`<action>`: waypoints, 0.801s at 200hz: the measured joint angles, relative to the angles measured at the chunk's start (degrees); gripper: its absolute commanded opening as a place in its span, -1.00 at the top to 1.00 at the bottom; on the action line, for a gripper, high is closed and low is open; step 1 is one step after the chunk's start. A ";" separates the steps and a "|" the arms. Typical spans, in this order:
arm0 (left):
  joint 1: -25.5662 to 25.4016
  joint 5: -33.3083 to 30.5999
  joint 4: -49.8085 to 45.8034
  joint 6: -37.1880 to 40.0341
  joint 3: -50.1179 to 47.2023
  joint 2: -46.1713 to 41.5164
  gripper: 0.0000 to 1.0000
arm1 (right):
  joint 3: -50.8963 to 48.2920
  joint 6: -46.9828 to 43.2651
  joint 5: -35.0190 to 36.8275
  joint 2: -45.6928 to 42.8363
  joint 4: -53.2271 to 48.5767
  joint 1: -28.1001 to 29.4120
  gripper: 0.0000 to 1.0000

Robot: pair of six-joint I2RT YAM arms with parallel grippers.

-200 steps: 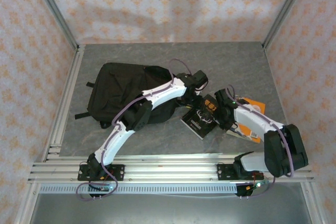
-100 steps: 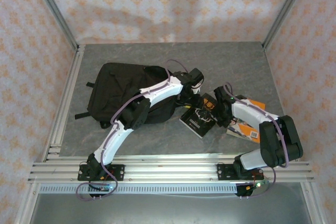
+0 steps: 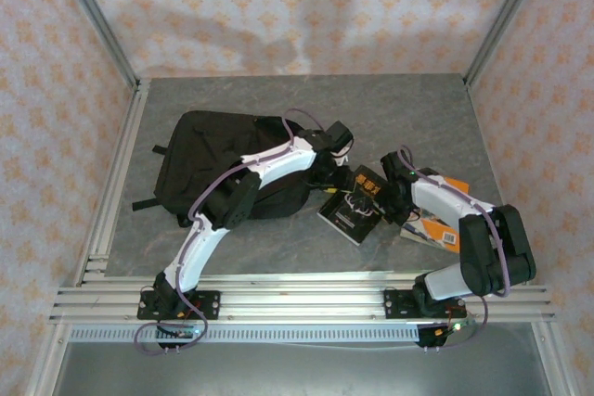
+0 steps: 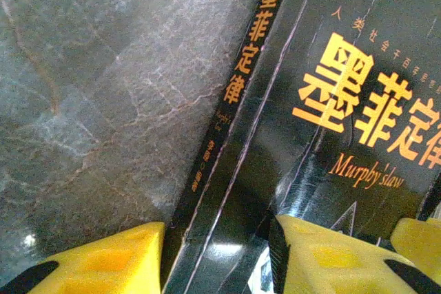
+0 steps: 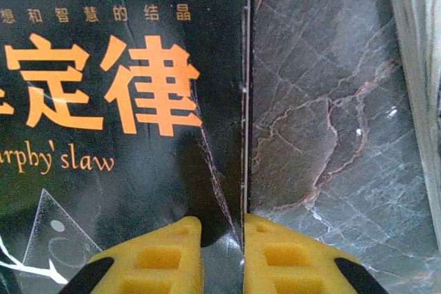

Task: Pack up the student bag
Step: Pick up the book at the center of the table.

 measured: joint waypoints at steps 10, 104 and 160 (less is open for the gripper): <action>0.04 0.17 0.81 -1.18 -1.07 -0.55 0.24 | 0.00 -0.07 0.04 -0.02 -0.02 -0.09 0.66; 0.48 7.72 5.95 -7.08 -7.19 -5.11 0.35 | -0.17 -2.47 4.26 -1.62 -2.23 -0.26 0.69; -0.90 15.63 14.62 -10.36 -10.84 -11.56 0.36 | -0.17 -4.37 5.29 -1.79 -3.04 -0.26 0.71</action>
